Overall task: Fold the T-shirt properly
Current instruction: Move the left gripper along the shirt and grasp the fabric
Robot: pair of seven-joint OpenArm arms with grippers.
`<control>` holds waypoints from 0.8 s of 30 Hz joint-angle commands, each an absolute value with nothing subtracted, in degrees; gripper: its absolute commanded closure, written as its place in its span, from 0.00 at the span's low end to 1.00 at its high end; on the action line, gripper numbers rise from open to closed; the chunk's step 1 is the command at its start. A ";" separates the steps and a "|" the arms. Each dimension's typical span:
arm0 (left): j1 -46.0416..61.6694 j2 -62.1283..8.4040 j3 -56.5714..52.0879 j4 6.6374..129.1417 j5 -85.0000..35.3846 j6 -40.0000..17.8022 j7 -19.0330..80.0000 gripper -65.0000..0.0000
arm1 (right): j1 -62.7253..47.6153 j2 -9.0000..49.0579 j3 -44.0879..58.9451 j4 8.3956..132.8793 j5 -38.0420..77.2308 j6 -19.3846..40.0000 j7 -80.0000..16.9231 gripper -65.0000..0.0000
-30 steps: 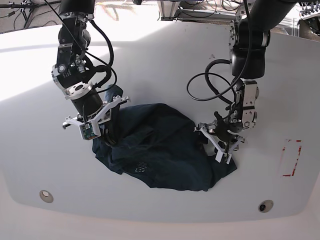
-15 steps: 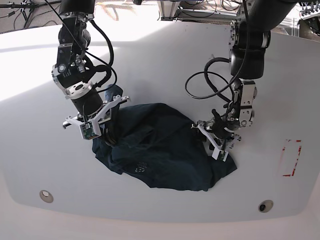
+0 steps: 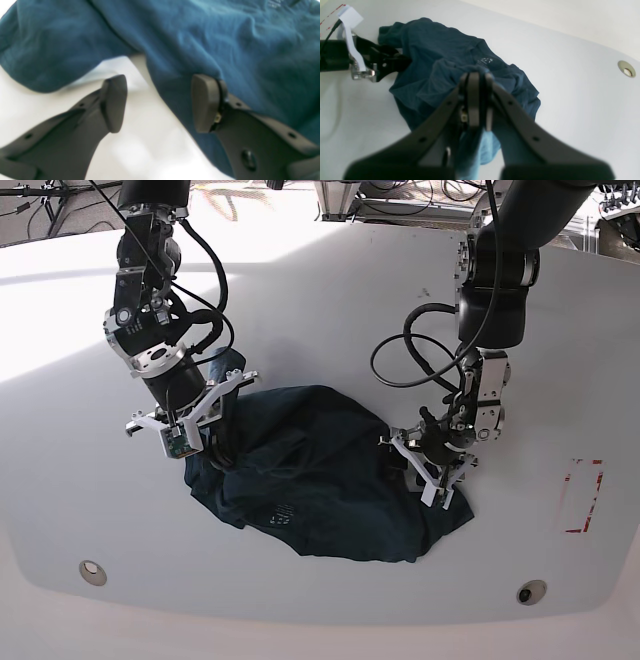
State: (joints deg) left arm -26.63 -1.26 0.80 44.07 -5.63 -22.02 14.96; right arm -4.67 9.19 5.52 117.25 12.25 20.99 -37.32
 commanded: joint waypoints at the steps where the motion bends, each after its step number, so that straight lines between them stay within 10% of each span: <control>1: -28.00 -0.78 0.61 44.25 -5.87 -22.35 14.59 0.38 | -3.91 9.52 5.54 118.53 12.75 20.77 -35.48 0.99; 11: -27.90 -0.07 0.83 44.18 -5.72 -21.84 15.36 0.96 | -4.08 9.55 5.50 118.49 12.92 20.75 -35.47 1.00; 24: -25.70 -1.35 1.19 50.21 -5.99 -21.83 15.42 1.00 | -3.97 9.51 5.79 118.46 13.19 20.87 -35.84 1.00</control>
